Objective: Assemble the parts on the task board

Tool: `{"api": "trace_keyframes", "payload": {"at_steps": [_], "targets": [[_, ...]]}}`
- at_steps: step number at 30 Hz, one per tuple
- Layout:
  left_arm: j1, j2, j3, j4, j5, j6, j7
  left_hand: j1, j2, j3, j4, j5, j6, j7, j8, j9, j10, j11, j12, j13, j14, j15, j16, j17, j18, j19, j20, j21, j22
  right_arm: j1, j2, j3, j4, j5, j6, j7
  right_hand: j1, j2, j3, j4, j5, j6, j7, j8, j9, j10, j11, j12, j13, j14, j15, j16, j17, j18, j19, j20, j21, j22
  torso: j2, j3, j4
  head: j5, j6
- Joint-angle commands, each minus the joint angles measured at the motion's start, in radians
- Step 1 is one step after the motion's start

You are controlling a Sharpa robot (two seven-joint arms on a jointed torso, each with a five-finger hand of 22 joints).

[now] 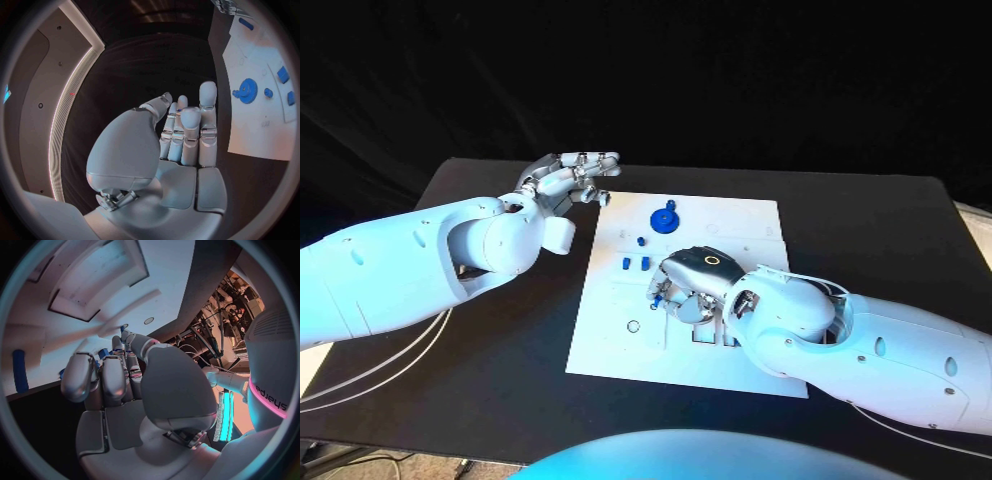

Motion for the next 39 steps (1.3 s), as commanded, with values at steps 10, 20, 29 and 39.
{"api": "trace_keyframes", "payload": {"at_steps": [10,20,29,39], "targets": [[0.0,0.006,0.001,-0.001,-0.004,0.028,-0.016,0.01,0.002,-0.003,-0.006,-0.001,-0.006,0.003,0.003,-0.002,-0.008,0.003,0.005,0.001,-0.006,0.001,-0.005,-0.003,0.01,-0.006,0.001,-0.007,-0.003,-0.006,0.01,-0.002,-0.009,-0.012,0.026,0.013,0.002,0.004,0.003,0.0,0.005,0.0,0.009,-0.004,0.002,0.007,0.002,0.0,0.0,0.043,0.006,0.0,-0.001,0.011,0.0,0.002,0.002,-0.001,0.0,-0.0005,-0.002,0.003,0.0],[0.0,0.006,0.001,-0.001,-0.006,0.03,-0.02,0.012,0.003,-0.003,-0.007,-0.001,-0.008,0.003,0.003,-0.002,-0.01,0.004,0.006,0.001,-0.007,0.001,-0.005,-0.004,0.01,-0.006,0.001,-0.009,-0.004,-0.007,0.017,-0.003,-0.014,-0.013,0.061,0.001,-0.008,0.002,-0.004,0.005,-0.002,-0.001,0.01,-0.006,0.002,0.004,0.004,-0.003,-0.003,0.042,0.007,0.0,-0.003,0.011,-0.002,0.004,0.001,-0.002,0.0,-0.001,-0.0001,0.004,-0.003],[0.0,0.006,0.001,0.0,-0.006,0.031,-0.021,0.012,0.003,-0.003,-0.007,-0.001,-0.008,0.003,0.003,-0.002,-0.01,0.004,0.006,0.001,-0.007,0.001,-0.005,-0.004,0.01,-0.006,0.001,-0.009,-0.004,-0.007,0.025,-0.007,-0.026,-0.02,0.101,-0.031,-0.051,-0.021,-0.041,0.025,-0.001,-0.037,0.019,-0.015,-0.005,-0.062,0.02,-0.008,-0.029,0.043,0.021,0.01,0.004,0.015,-0.013,0.015,-0.014,-0.02,-0.001,-0.0013,-0.0009,0.005,-0.005],[0.001,0.004,0.001,0.0,-0.007,0.034,-0.025,0.014,0.004,-0.003,-0.009,-0.001,-0.008,0.003,0.003,-0.002,-0.011,0.004,0.007,0.001,-0.008,0.001,-0.006,-0.006,0.01,-0.006,0.001,-0.01,-0.005,-0.008,0.021,-0.008,-0.027,-0.029,0.05,-0.044,-0.057,-0.036,-0.083,0.033,-0.014,-0.118,0.02,-0.018,-0.025,-0.166,0.035,-0.003,-0.06,0.036,0.034,0.002,-0.012,0.022,-0.028,0.025,-0.039,-0.052,-0.001,-0.0006,-0.0012,0.004,-0.005]]}}
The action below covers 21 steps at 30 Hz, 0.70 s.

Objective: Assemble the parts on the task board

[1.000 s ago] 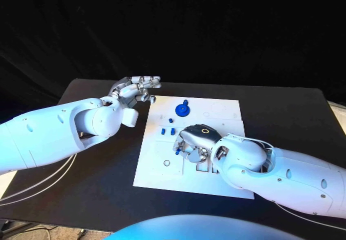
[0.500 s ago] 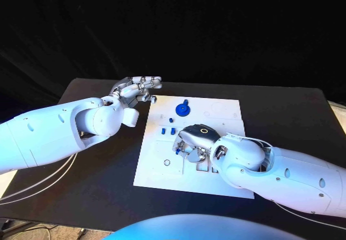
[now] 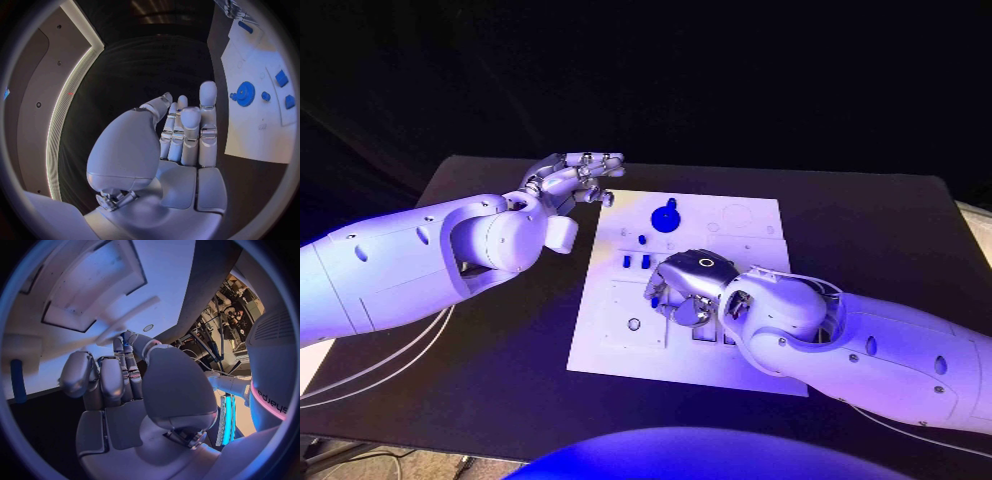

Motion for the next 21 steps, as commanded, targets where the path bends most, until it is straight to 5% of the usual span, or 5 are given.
{"api": "trace_keyframes", "payload": {"at_steps": [1,7,12,15,21], "targets": [[0.0,0.001,0.001,0.002,-0.005,0.021,0.0,0.011,0.0,0.0,-0.006,-0.001,-0.005,0.0,0.003,-0.001,-0.008,0.0,0.003,0.001,-0.008,0.001,-0.006,-0.002,0.013,-0.006,0.001,-0.006,-0.002,-0.005,-0.006,-0.004,-0.005,-0.019,-0.012,-0.029,-0.001,-0.005,-0.014,-0.001,-0.006,-0.026,-0.001,-0.005,-0.004,-0.034,0.007,0.001,-0.003,0.034,0.01,-0.011,-0.015,0.025,-0.015,0.006,-0.025,-0.028,0.0,0.0008,-0.0001,-0.001,0.001],[0.0,0.0,0.001,0.0,-0.005,0.024,-0.001,0.011,0.0,-0.001,-0.007,-0.001,-0.006,0.0,0.003,-0.001,-0.009,0.001,0.004,0.001,-0.009,0.001,-0.007,-0.004,0.014,-0.007,0.001,-0.01,-0.004,-0.006,-0.03,-0.001,0.019,-0.001,-0.075,-0.018,0.005,-0.005,-0.027,-0.001,-0.004,-0.036,0.001,-0.003,-0.004,-0.059,0.01,0.005,-0.003,0.029,0.012,-0.024,-0.031,0.028,-0.022,0.009,-0.04,-0.047,-0.001,0.0012,-0.0005,-0.003,0.006],[0.0,-0.002,0.001,-0.003,-0.006,0.026,-0.003,0.011,0.0,-0.001,-0.007,-0.001,-0.006,0.0,0.003,-0.001,-0.01,0.001,0.004,0.001,-0.009,0.001,-0.007,-0.005,0.014,-0.007,0.001,-0.011,-0.004,0.0,-0.09,0.017,0.071,0.046,-0.111,-0.025,0.01,-0.002,-0.033,-0.001,0.009,-0.029,0.006,0.0,-0.002,-0.048,0.008,0.023,0.0,0.028,0.011,-0.026,-0.034,0.027,-0.02,0.011,-0.039,-0.045,0.0,0.0021,-0.0022,-0.007,0.012],[0.0,-0.004,0.001,-0.003,-0.006,0.029,-0.004,0.011,0.0,-0.001,-0.007,-0.001,-0.006,0.0,0.003,-0.001,-0.01,0.001,0.004,0.001,-0.009,0.001,-0.007,-0.005,0.014,-0.007,0.001,-0.011,-0.004,0.025,-0.136,0.024,0.09,0.068,-0.112,-0.039,0.012,-0.005,-0.037,-0.001,0.013,-0.031,0.002,-0.001,-0.002,-0.039,0.006,0.033,0.0,0.028,0.009,-0.026,-0.035,0.026,-0.015,0.011,-0.034,-0.038,-0.002,-0.0016,-0.0029,-0.016,0.016],[0.0,-0.002,0.0,-0.003,-0.014,0.041,-0.009,0.012,0.001,-0.001,-0.007,-0.001,-0.007,0.001,0.002,-0.002,-0.011,0.001,0.004,0.001,-0.007,0.001,-0.004,0.004,0.013,-0.006,0.002,-0.004,-0.001,0.092,-0.23,0.028,0.104,0.089,-0.105,-0.061,0.005,-0.022,-0.057,0.004,0.015,-0.034,-0.008,-0.002,-0.002,-0.023,0.002,0.051,-0.002,0.04,0.006,0.011,-0.001,0.019,0.009,0.01,-0.006,-0.004,-0.003,-0.0028,-0.0059,-0.027,0.025]]}}
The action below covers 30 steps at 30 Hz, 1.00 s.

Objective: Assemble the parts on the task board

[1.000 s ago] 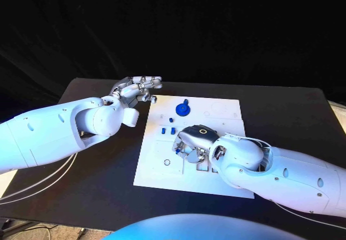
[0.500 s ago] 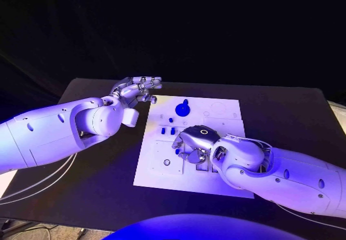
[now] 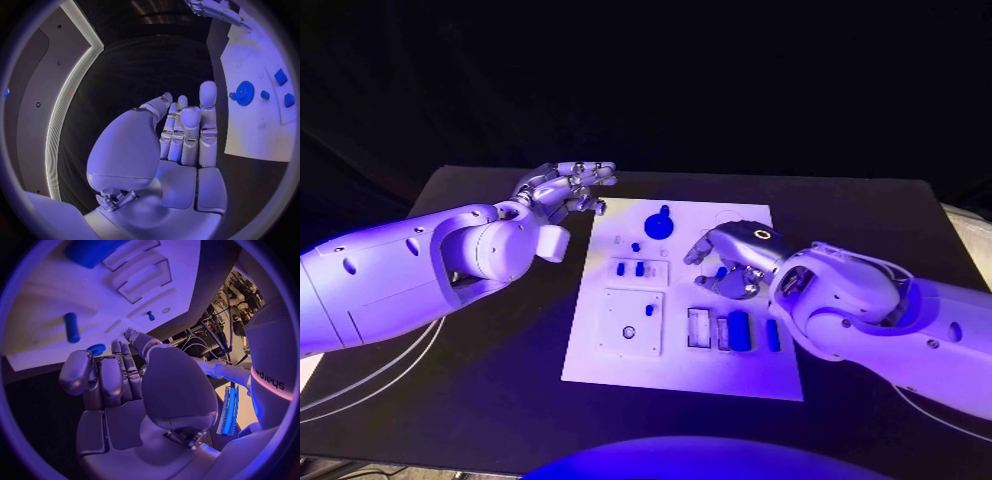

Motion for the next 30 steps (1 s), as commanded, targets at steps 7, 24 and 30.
{"api": "trace_keyframes", "payload": {"at_steps": [7,24,30], "targets": [[-0.001,0.005,0.0,0.0,-0.014,0.034,0.004,0.012,0.001,0.001,-0.005,-0.001,-0.007,0.001,0.002,-0.002,-0.007,-0.003,0.005,0.001,-0.009,0.001,-0.001,-0.005,0.014,-0.008,0.002,-0.005,-0.003,0.03,-0.072,0.0,-0.008,0.028,0.034,-0.025,0.003,-0.021,-0.08,0.023,-0.009,-0.025,-0.031,-0.003,-0.001,-0.054,0.002,-0.007,-0.004,0.039,-0.001,0.009,-0.002,0.004,0.008,0.0,-0.001,-0.005,0.001,-0.0016,-0.0085,-0.016,0.013],[-0.002,0.003,0.0,-0.003,-0.015,0.042,0.004,0.012,0.001,0.001,-0.005,-0.001,-0.007,0.001,0.002,-0.002,-0.008,-0.002,0.005,0.001,-0.01,0.001,-0.003,-0.01,0.015,-0.01,0.002,-0.013,-0.006,0.003,-0.053,-0.003,-0.033,0.033,0.157,-0.024,0.029,-0.004,-0.124,0.045,-0.006,-0.022,-0.04,0.0,0.001,-0.064,0.004,0.007,-0.001,0.037,0.002,0.008,-0.009,0.004,0.007,0.003,-0.004,-0.009,0.001,-0.0022,-0.0068,-0.013,0.011],[-0.002,0.004,0.0,-0.003,-0.015,0.043,0.003,0.012,0.001,0.001,-0.005,-0.001,-0.007,0.001,0.002,-0.002,-0.008,-0.002,0.005,0.001,-0.01,0.001,-0.003,-0.01,0.015,-0.01,0.002,-0.013,-0.006,-0.004,-0.036,-0.004,-0.046,0.036,0.149,-0.021,0.043,0.019,-0.116,0.049,-0.001,-0.01,-0.036,0.001,0.003,-0.037,0.0,0.027,0.0,0.037,0.0,0.009,-0.011,0.004,0.009,0.003,-0.002,-0.008,0.0,-0.0023,-0.0055,-0.013,0.009]]}}
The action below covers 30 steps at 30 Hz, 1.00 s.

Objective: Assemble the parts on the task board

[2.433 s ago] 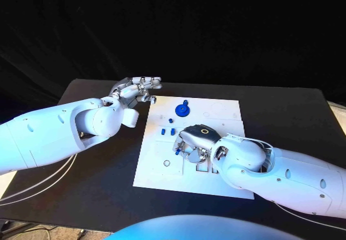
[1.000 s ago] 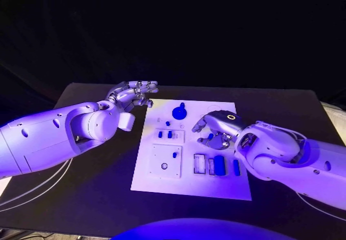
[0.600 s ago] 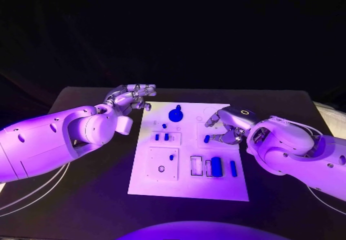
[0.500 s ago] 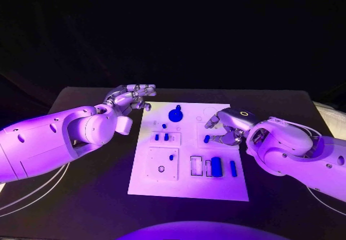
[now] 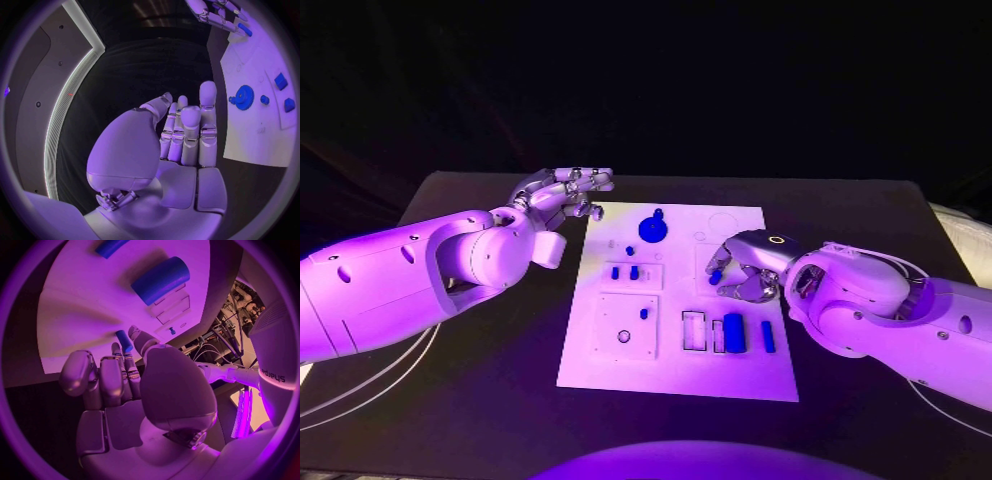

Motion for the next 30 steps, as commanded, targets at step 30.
{"api": "trace_keyframes", "payload": {"at_steps": [30], "targets": [[0.0,0.004,0.001,-0.005,-0.005,0.022,0.001,0.012,0.001,-0.001,-0.005,-0.001,-0.007,0.001,0.003,-0.001,-0.008,-0.002,0.006,0.002,-0.005,0.001,-0.003,-0.001,0.016,-0.007,-0.002,-0.004,-0.002,0.009,-0.006,0.002,0.054,0.011,-0.193,-0.002,0.074,0.061,0.205,-0.066,-0.038,0.131,0.017,0.027,0.023,0.233,-0.042,0.054,0.024,0.04,-0.036,0.024,0.007,-0.002,0.02,-0.037,0.022,0.03,-0.002,0.0,-0.0011,0.002,-0.009]]}}
